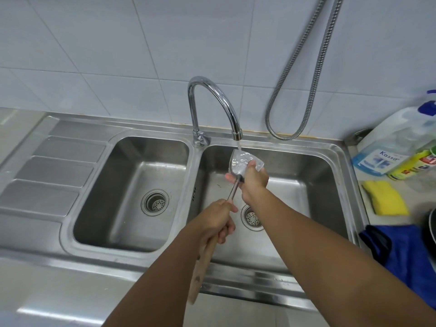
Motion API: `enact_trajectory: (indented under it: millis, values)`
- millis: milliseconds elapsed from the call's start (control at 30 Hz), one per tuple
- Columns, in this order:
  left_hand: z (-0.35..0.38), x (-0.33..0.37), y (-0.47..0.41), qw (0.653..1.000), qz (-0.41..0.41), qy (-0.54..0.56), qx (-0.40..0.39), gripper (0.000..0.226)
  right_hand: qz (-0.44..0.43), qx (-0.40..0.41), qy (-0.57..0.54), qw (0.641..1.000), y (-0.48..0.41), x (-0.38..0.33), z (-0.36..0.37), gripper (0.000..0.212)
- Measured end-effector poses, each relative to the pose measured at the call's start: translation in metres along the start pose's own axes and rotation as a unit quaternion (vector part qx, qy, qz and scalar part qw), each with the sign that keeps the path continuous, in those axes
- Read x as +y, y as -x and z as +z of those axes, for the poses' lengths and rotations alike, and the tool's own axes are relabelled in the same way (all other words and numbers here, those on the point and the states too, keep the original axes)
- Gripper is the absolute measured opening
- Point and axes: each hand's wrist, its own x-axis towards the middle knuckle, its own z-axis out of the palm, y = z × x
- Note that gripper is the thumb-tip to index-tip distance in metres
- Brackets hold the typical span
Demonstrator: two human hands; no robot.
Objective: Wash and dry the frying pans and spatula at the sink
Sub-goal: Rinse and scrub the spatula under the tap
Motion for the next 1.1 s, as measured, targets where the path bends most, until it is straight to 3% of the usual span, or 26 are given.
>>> enact_trajectory:
  millis: [133,233,300,433,567,667,800,1000,1100]
  values:
    - [-0.01,0.002,0.009,0.989,-0.068,0.107,-0.076,0.047,0.036,-0.084,-0.11,0.99,0.0,-0.012,-0.007,0.02]
    - [-0.012,-0.002,0.005,0.997,-0.03,0.074,-0.011,0.036,0.039,-0.083,-0.102,0.991,-0.008,-0.009,-0.009,0.051]
    - [-0.011,-0.008,-0.003,0.998,0.01,0.014,0.06,0.028,0.032,-0.075,-0.038,0.996,-0.009,-0.003,-0.008,0.059]
    - [-0.011,-0.018,-0.015,0.978,0.077,-0.146,0.13,0.023,0.018,-0.08,0.046,0.996,-0.008,0.0,-0.012,0.034]
    - [-0.01,-0.028,-0.015,0.966,0.098,-0.204,0.128,0.02,0.004,-0.133,-0.037,0.99,-0.008,-0.005,-0.011,0.007]
    - [-0.013,-0.035,-0.013,0.95,0.126,-0.253,0.135,0.023,0.003,-0.066,-0.037,0.997,-0.011,-0.014,-0.006,0.019]
    - [-0.014,-0.04,-0.013,0.941,0.151,-0.273,0.127,0.017,0.047,0.004,-0.062,0.997,-0.013,-0.034,-0.008,0.015]
    - [-0.022,-0.046,-0.016,0.946,0.131,-0.259,0.143,0.012,0.1,-0.144,-0.03,0.984,-0.008,-0.033,-0.008,0.025]
    - [-0.026,-0.044,-0.017,0.939,0.127,-0.287,0.142,0.011,0.135,-0.169,-0.046,0.975,-0.014,-0.034,-0.021,0.028]
